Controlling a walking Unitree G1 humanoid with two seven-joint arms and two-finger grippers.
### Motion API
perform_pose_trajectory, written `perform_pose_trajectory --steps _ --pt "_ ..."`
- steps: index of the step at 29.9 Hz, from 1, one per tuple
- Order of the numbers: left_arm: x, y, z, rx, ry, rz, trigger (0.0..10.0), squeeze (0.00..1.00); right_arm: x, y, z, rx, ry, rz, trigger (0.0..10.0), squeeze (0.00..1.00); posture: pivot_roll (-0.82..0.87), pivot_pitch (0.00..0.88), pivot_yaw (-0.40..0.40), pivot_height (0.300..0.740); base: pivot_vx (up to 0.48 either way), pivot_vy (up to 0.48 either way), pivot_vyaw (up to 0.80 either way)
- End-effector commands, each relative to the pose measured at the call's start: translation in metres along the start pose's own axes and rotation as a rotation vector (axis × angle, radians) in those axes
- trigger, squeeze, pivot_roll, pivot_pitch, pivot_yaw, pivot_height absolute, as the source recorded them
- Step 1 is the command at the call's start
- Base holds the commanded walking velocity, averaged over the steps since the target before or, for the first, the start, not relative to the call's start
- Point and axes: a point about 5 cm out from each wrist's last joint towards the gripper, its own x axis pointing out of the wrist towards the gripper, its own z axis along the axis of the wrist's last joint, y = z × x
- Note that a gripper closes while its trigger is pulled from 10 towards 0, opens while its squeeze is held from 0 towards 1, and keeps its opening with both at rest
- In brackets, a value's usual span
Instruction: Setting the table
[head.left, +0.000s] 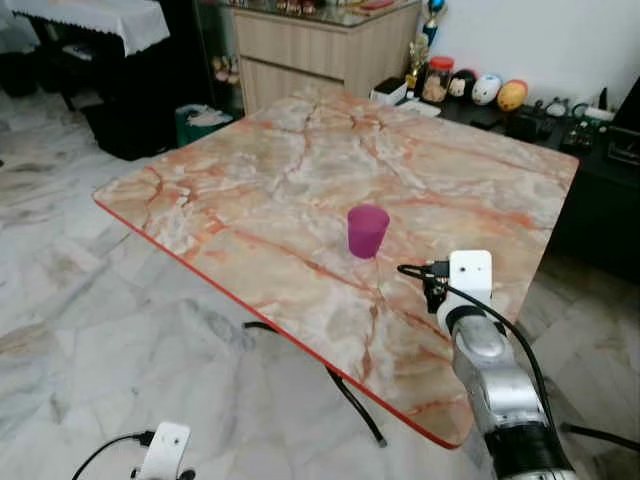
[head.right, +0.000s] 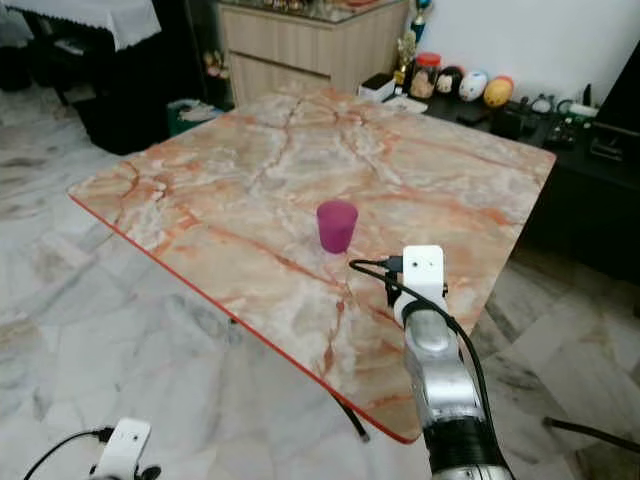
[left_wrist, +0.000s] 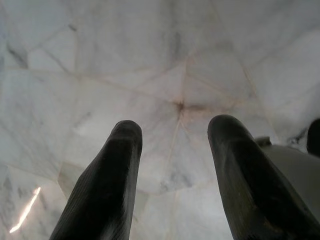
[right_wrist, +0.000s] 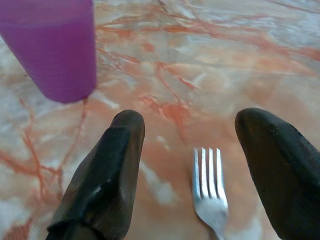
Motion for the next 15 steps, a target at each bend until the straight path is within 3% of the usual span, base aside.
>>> perform_pose_trajectory --steps 1,2,11,15 --pt "0.000 0.004 -0.001 0.001 0.015 0.011 10.0 0.00 0.001 0.000 0.001 0.001 0.016 -0.011 10.0 0.86 0.08 0.000 0.011 0.728 0.000 0.000 0.00" --pt "0.000 0.004 0.002 0.012 0.012 0.009 10.0 0.00 0.000 -0.001 0.001 0.010 0.023 -0.031 10.0 0.00 0.06 0.000 0.025 0.728 0.000 0.000 0.00" --pt "0.001 0.010 0.011 0.084 -0.012 -0.005 10.0 0.00 -0.012 -0.009 -0.003 0.073 0.073 -0.093 10.0 0.00 0.02 0.000 0.049 0.728 0.000 0.000 0.00" --pt "0.001 0.010 0.012 0.093 -0.017 -0.012 10.0 0.00 -0.014 -0.014 -0.005 0.037 0.085 -0.085 10.0 0.00 0.03 0.000 0.027 0.728 0.000 0.000 0.00"
